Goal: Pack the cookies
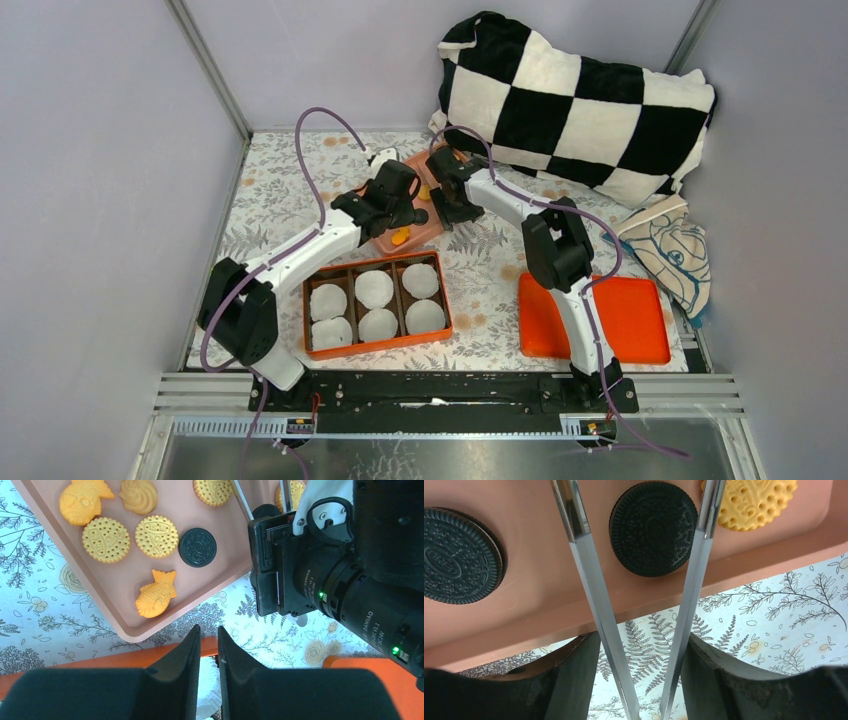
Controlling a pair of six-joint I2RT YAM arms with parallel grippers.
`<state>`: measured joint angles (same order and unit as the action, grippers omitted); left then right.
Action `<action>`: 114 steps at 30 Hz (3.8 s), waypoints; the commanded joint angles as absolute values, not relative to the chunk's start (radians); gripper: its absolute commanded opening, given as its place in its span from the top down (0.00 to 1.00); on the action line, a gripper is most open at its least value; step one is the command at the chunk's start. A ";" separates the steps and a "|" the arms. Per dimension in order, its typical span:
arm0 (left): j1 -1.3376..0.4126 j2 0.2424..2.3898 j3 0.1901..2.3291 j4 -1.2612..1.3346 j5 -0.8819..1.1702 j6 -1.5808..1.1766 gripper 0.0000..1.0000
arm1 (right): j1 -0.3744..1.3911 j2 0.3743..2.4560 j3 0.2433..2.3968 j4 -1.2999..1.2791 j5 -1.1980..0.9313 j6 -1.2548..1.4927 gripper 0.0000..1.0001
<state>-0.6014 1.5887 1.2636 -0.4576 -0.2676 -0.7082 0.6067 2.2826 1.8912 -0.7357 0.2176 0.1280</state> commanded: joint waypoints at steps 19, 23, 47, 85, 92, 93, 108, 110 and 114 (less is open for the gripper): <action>-0.598 1.618 1.240 -0.431 -0.226 -0.697 0.78 | 0.603 2.130 1.815 -0.749 0.214 0.174 0.61; -0.596 1.611 1.245 -0.436 -0.235 -0.691 0.78 | 0.603 2.039 1.805 -0.792 0.208 0.155 0.60; -0.577 1.554 1.230 -0.450 -0.254 -0.666 0.77 | 0.623 1.881 1.686 -0.783 -0.009 0.173 0.56; -0.505 1.353 1.167 -0.551 -0.304 -0.699 0.77 | 0.683 2.004 1.789 -0.898 0.092 0.213 0.79; -0.462 1.252 1.170 -0.609 -0.345 -0.736 0.74 | 0.699 1.861 1.750 -0.813 0.083 0.198 0.94; -0.432 1.230 1.161 -0.599 -0.326 -0.739 0.73 | 0.705 1.840 1.744 -0.812 0.075 0.195 0.95; -0.202 1.225 1.141 -0.563 -0.131 -0.802 0.71 | 1.023 1.646 1.653 -0.879 -0.087 0.187 0.98; -0.197 1.218 1.145 -0.566 -0.130 -0.802 0.71 | 1.079 1.667 1.651 -0.887 -0.091 0.191 0.98; -0.195 1.197 1.142 -0.578 -0.133 -0.796 0.71 | 1.155 1.717 1.637 -0.883 -0.115 0.198 0.97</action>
<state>-0.2054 1.2243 1.1198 -0.5732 -0.1509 -0.7940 1.1053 1.6817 1.6440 -0.8757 -0.0708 0.2016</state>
